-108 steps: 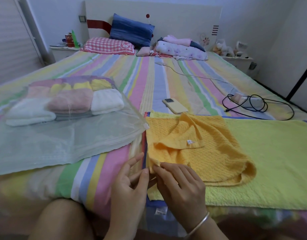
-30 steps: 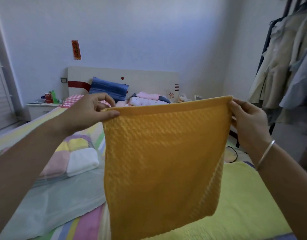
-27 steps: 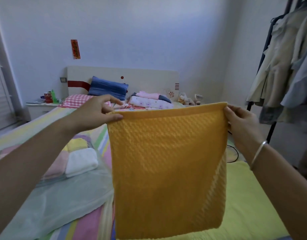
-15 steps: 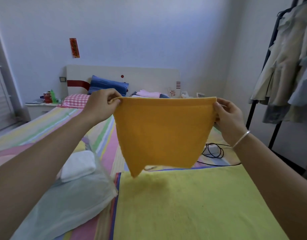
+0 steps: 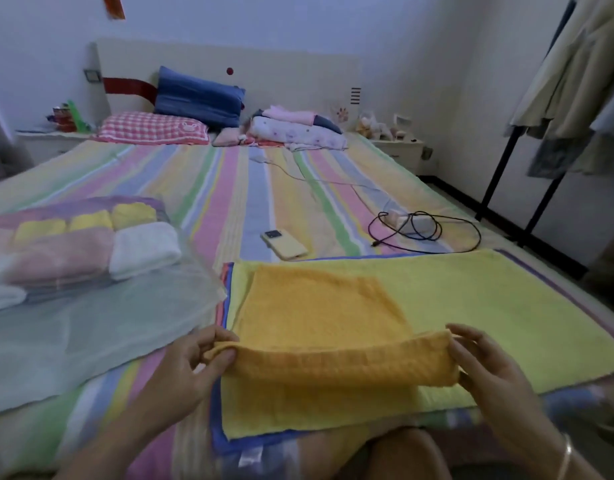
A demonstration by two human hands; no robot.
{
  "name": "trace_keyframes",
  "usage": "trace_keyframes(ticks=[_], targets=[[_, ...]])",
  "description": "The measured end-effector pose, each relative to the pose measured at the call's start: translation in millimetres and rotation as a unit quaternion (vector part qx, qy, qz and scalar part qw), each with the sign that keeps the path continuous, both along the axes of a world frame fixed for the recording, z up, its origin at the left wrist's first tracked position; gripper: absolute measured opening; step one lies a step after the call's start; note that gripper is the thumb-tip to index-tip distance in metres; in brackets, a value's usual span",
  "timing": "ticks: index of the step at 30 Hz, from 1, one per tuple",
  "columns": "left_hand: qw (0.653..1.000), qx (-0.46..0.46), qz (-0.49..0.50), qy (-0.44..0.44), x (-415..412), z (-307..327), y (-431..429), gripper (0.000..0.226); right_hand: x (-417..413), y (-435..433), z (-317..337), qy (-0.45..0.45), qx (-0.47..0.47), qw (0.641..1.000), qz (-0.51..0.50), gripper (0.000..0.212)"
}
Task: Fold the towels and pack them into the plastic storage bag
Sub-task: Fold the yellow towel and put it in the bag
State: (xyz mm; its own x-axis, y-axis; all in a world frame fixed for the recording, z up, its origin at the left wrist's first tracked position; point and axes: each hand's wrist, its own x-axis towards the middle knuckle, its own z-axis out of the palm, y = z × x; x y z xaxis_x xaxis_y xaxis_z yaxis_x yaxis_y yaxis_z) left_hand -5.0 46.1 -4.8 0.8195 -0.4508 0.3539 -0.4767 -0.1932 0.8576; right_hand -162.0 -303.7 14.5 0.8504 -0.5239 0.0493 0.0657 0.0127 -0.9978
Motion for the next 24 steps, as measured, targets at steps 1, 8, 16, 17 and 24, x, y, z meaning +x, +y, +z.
trace_keyframes(ticks=[1, 8, 16, 17, 24], targets=[[1.0, 0.001, 0.014, 0.01, -4, -13, -1, 0.025, -4, 2, -6, 0.015, 0.002, 1.0, 0.002, 0.089], [0.995, 0.004, 0.091, -0.039, 19, -22, -23, 0.026, 19, -1, -9, 0.074, -0.024, 0.997, 0.016, 0.073], [0.962, 0.272, -0.011, -0.001, 45, -29, -36, 0.006, 113, -49, -29, 0.24, -0.187, 0.953, -0.015, 0.019], [0.951, 0.309, -0.008, 0.007, 47, -28, -37, 0.013, 129, -55, -35, 0.246, -0.244, 0.937, -0.04, 0.015], [0.93, 0.327, 0.105, -0.13, 83, 6, -119, 0.018, 197, -58, -38, 0.384, -0.302, 0.872, -0.023, 0.042]])
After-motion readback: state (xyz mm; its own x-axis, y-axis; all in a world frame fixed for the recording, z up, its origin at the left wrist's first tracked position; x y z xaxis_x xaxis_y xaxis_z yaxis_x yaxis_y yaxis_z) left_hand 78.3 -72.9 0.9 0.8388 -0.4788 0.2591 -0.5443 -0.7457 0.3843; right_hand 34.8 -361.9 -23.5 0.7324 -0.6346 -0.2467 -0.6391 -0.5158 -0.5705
